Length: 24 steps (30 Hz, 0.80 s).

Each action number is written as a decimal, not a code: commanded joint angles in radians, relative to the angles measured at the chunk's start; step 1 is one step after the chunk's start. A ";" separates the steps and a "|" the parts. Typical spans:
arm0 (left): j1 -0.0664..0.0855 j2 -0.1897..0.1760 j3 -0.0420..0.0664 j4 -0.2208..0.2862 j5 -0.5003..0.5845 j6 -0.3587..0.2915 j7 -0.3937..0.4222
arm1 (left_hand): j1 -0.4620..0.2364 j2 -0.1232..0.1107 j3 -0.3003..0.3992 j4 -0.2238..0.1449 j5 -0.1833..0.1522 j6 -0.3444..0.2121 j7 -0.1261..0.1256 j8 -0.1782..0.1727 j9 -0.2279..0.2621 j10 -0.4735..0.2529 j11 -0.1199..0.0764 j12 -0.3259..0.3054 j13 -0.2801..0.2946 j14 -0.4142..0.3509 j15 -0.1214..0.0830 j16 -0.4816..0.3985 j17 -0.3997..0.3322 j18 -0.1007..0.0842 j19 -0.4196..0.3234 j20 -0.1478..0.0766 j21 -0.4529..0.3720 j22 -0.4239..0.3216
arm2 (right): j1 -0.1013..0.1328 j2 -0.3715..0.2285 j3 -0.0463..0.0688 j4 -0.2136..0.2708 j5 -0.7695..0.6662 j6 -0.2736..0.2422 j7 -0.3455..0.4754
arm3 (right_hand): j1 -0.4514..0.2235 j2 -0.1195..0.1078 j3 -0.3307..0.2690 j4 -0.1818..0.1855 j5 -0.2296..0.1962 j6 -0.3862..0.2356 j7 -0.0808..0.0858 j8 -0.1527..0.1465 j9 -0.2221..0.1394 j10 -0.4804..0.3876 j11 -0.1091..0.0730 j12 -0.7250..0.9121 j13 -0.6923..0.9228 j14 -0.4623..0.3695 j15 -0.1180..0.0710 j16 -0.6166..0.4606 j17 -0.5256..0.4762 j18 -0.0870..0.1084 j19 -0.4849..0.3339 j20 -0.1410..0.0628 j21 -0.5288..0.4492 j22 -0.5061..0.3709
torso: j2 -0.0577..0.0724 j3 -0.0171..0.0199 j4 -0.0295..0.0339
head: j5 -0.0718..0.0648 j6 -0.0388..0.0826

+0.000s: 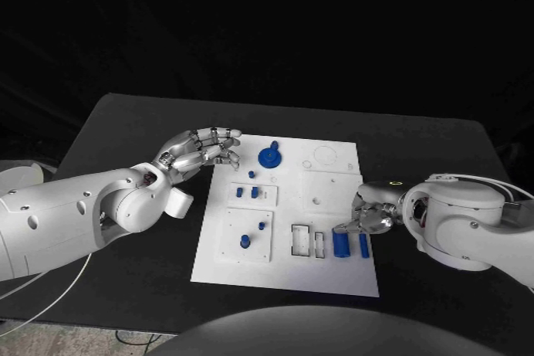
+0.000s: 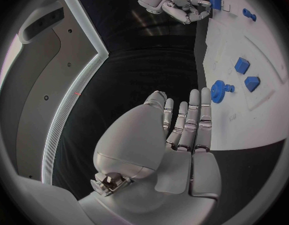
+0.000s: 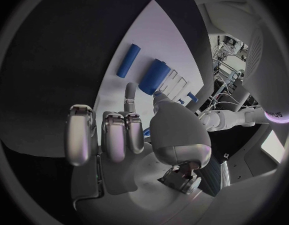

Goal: Assemble the parts on the task board

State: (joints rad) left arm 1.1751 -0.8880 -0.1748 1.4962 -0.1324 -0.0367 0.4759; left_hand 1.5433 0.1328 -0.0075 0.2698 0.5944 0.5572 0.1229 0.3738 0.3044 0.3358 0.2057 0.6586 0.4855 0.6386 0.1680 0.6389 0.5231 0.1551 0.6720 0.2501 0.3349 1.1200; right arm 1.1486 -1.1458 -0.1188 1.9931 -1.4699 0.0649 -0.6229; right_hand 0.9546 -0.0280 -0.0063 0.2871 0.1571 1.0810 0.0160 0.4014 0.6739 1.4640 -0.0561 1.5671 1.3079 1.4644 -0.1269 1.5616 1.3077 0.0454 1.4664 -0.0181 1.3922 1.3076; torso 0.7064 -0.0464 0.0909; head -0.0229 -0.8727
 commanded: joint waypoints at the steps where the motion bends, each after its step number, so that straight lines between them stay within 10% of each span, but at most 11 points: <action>1: -0.003 0.002 0.000 0.000 0.004 0.024 0.002 | 0.012 -0.003 0.004 -0.001 0.005 -0.007 0.002 0.001 -0.002 -0.001 0.005 0.004 -0.001 -0.009 0.001 0.004 0.000 -0.001 -0.005 0.000 -0.003 0.001 | -0.008 0.000 0.000 0.005 -0.032 -0.021 -0.010 | -0.016 0.002 -0.006 0.003 -0.008 0.010 -0.001 -0.009 -0.004 0.107 0.007 0.004 0.263 0.099 0.005 -0.007 0.227 -0.005 0.042 0.009 0.004 0.211 | 0.000 0.0010 0.0013 | -0.002 0.000; 24: -0.007 0.004 0.000 -0.007 0.004 0.032 -0.013 | 0.015 -0.003 0.007 -0.003 0.006 -0.009 0.002 0.000 -0.003 -0.002 0.008 0.004 -0.003 -0.010 0.001 0.004 0.000 -0.001 -0.007 0.000 -0.003 0.003 | -0.056 0.025 0.000 0.003 -0.059 -0.052 -0.008 | -0.066 -0.011 -0.006 0.003 -0.054 0.079 -0.020 0.003 0.043 0.107 -0.009 0.004 0.263 0.095 -0.006 -0.019 0.203 -0.006 0.042 0.000 0.015 0.212 | 0.000 0.0009 0.0007 | -0.001 0.000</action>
State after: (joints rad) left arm 1.1693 -0.8862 -0.1748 1.4889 -0.1322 -0.0283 0.4629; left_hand 1.5473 0.1288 -0.0048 0.2671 0.5944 0.5572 0.1230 0.3738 0.3023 0.3357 0.2057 0.6586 0.4838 0.6352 0.1714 0.6389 0.5231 0.1550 0.6720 0.2501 0.3350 1.1219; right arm 1.0964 -1.1227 -0.1188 1.9982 -1.5009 0.0093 -0.6247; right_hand 0.8909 -0.0408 -0.0162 0.2912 0.1026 1.1561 -0.0020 0.3990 0.7141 1.4644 -0.0564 1.5671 1.3076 1.4644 -0.1270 1.5460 1.3075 0.0455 1.4664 -0.0181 1.4076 1.3073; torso 0.7066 -0.0460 0.0918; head -0.0237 -0.8727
